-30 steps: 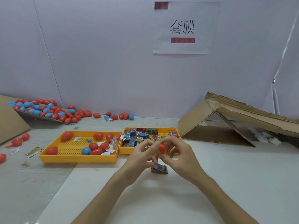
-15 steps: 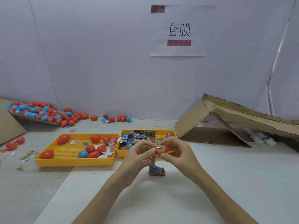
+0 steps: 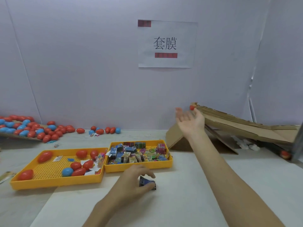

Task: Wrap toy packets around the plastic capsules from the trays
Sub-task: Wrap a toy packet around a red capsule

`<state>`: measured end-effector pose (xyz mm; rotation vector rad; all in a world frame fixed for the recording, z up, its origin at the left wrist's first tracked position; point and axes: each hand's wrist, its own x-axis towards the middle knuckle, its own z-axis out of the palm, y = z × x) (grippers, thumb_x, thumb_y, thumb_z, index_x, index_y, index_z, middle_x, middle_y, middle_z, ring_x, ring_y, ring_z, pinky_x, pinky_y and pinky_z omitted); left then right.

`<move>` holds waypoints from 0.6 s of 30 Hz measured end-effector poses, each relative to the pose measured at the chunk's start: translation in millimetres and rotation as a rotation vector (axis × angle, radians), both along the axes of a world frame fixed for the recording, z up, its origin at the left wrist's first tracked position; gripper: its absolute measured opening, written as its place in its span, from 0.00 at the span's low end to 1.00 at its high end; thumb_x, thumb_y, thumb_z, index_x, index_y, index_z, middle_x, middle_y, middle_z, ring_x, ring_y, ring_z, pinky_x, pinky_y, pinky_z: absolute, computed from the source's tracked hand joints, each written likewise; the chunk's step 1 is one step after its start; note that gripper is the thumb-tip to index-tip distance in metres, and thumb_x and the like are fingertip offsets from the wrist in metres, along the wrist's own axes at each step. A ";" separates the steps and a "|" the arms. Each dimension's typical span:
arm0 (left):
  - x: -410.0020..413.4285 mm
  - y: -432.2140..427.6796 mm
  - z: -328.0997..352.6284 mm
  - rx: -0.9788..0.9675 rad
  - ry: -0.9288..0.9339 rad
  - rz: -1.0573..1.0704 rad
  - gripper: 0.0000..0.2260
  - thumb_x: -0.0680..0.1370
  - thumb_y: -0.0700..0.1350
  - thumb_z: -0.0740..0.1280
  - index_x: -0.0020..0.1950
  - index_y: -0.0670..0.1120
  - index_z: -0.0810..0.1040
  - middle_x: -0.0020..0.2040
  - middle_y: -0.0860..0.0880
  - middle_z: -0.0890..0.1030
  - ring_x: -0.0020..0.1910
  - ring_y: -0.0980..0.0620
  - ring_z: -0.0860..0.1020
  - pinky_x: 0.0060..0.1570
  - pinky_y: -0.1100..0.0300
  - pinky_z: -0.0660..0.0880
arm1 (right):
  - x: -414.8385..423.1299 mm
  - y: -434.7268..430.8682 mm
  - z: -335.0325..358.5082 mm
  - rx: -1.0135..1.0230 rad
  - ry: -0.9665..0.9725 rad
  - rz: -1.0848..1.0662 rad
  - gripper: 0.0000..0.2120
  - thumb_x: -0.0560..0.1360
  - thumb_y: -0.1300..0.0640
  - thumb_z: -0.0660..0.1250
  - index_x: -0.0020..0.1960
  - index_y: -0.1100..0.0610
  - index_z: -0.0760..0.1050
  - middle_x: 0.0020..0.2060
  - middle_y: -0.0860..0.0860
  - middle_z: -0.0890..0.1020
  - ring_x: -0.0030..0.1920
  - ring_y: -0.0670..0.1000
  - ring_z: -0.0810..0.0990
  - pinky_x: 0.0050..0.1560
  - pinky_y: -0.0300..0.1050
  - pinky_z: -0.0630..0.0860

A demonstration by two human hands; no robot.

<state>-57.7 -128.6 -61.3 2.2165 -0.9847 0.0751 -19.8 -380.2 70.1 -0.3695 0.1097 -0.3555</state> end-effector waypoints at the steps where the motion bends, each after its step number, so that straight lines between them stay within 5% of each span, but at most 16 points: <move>1: 0.8 -0.9 -1.7 0.072 -0.012 -0.021 0.06 0.77 0.55 0.71 0.54 0.60 0.82 0.50 0.68 0.77 0.55 0.68 0.71 0.53 0.74 0.67 | -1.4 -3.6 -1.7 -0.016 0.006 0.008 0.18 0.83 0.53 0.60 0.70 0.58 0.64 0.62 0.64 0.77 0.58 0.61 0.81 0.52 0.52 0.79; 9: 4.3 6.8 0.7 0.053 0.100 -0.026 0.16 0.74 0.49 0.74 0.59 0.62 0.77 0.54 0.64 0.78 0.55 0.68 0.74 0.48 0.75 0.71 | -45.9 29.6 -76.5 -1.050 0.159 0.134 0.11 0.82 0.62 0.61 0.53 0.58 0.82 0.41 0.54 0.84 0.36 0.49 0.81 0.39 0.41 0.77; 15: 8.5 8.3 0.1 0.001 0.161 0.027 0.21 0.73 0.42 0.75 0.61 0.59 0.76 0.48 0.59 0.81 0.50 0.64 0.77 0.45 0.70 0.75 | -76.4 52.5 -111.9 -1.777 -0.005 0.181 0.15 0.73 0.62 0.69 0.39 0.42 0.83 0.38 0.44 0.84 0.38 0.45 0.80 0.39 0.38 0.75; 18: 8.8 8.3 1.2 -0.080 0.198 0.073 0.21 0.73 0.41 0.76 0.62 0.56 0.75 0.47 0.57 0.83 0.49 0.64 0.78 0.45 0.69 0.76 | -80.8 59.0 -115.7 -1.936 -0.059 0.192 0.17 0.68 0.62 0.67 0.42 0.38 0.82 0.43 0.41 0.83 0.44 0.44 0.81 0.39 0.36 0.75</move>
